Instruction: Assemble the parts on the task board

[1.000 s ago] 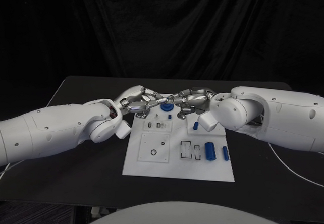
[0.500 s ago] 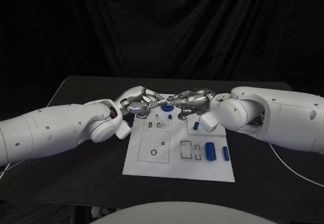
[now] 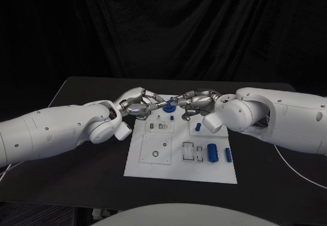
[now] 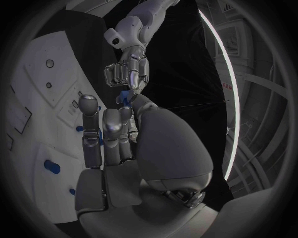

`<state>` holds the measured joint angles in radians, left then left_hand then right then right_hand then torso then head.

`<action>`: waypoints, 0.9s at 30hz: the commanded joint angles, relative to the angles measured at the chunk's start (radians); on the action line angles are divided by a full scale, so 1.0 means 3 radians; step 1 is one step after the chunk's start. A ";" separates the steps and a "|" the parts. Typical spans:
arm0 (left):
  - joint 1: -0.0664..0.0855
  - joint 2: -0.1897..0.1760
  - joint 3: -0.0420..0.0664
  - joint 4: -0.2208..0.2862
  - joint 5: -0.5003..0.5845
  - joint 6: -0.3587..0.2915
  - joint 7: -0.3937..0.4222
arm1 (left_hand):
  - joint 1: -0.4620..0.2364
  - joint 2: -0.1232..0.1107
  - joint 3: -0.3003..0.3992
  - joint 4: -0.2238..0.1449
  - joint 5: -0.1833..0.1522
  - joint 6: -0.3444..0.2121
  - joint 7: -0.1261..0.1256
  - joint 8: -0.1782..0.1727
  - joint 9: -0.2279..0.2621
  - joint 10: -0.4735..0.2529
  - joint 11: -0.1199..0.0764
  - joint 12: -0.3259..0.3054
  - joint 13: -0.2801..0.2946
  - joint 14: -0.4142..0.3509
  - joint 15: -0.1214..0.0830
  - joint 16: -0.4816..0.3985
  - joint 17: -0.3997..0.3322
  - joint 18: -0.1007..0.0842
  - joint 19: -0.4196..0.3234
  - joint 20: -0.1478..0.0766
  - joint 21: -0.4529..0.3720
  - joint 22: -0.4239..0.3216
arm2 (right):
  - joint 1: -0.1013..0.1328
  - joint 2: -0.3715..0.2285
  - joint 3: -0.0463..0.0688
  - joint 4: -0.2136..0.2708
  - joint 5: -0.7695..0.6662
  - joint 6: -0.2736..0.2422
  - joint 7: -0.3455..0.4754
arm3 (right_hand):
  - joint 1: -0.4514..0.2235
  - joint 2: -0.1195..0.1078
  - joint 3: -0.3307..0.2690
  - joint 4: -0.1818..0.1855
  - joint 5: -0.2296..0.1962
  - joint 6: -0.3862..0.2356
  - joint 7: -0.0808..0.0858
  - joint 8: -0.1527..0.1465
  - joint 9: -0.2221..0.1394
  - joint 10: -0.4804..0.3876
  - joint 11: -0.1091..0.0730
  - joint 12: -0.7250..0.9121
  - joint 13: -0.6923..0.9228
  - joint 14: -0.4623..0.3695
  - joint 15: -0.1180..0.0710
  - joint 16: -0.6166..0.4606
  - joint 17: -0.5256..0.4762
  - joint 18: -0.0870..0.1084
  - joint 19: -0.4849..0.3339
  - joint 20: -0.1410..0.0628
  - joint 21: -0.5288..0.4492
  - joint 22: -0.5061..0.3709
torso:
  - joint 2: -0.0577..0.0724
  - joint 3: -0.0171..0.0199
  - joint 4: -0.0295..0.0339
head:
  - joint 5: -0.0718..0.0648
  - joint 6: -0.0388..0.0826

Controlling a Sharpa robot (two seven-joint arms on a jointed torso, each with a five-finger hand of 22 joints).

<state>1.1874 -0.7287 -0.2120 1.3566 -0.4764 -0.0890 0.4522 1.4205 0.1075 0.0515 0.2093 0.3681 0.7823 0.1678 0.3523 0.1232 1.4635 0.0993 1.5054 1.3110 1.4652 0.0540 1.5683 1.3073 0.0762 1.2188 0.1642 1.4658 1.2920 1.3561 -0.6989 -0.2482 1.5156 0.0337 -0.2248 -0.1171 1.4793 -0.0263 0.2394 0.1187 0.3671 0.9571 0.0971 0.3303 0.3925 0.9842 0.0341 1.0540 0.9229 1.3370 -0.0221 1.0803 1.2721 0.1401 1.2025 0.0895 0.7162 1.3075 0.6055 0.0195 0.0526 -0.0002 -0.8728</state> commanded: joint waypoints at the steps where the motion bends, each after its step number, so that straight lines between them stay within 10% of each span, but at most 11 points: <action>1: -0.0009 0.0003 0.0004 0.0004 0.0012 0.0064 0.0082 | 0.0029 0.0002 0.0000 -0.0014 0.0018 -0.0010 -0.0018 0.0001 -0.0003 0.0059 -0.0023 -0.0012 0.0706 0.0352 -0.0018 0.0008 0.0878 -0.0005 -0.0015 -0.0003 -0.0018 -0.0001 | -0.0008 -0.0001 0.0003 0.0001 -0.0009 -0.0025 -0.0003 | -0.0006 0.0015 -0.0010 0.0009 0.0020 0.0006 0.0006 0.0015 0.0430 -0.0015 0.0000 0.0007 0.0002 -0.0018 0.0006 -0.0004 0.0001 0.0037 -0.0021 -0.0002 -0.0015 0.0178 | -0.0003 0.0000 -0.0001 | 0.0006 0.0001; 27: -0.0017 0.0029 0.0004 0.0002 0.0012 0.0090 0.0081 | 0.0072 0.0004 0.0050 -0.0022 -0.0001 0.0014 -0.0023 0.0021 0.0007 0.0071 -0.0024 -0.0003 0.0714 0.0352 -0.0018 0.0008 0.0878 -0.0007 -0.0007 -0.0003 -0.0016 0.0011 | -0.0008 0.0052 0.0003 -0.0041 -0.0128 0.0018 -0.0143 | -0.0002 0.0014 -0.0013 0.0010 0.0013 -0.0008 0.0007 0.0023 0.0431 -0.0038 0.0000 -0.0003 -0.0019 -0.0027 0.0006 -0.0019 -0.0009 0.0048 -0.0046 -0.0001 -0.0075 0.0163 | -0.0002 0.0000 -0.0001 | 0.0029 0.0001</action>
<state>1.1839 -0.7228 -0.2120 1.3558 -0.4764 -0.0744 0.4624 1.4277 0.1044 0.0585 0.2025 0.3719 0.7845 0.1658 0.3523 0.1238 1.4654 0.0973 1.5054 1.3106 1.4649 0.0543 1.5683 1.3073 0.0762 1.2189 0.1642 1.4658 1.2952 1.3561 -0.6841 -0.2481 1.5034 0.0063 -0.2247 -0.1362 1.4793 -0.0268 0.2372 0.1186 0.3711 0.9486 0.0992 0.3331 0.4138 0.9770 0.0342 1.0541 0.9177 1.3370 -0.0222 1.0804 1.2707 0.1401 1.1954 0.0896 0.6968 1.3074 0.6048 0.0194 0.0521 0.0085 -0.8728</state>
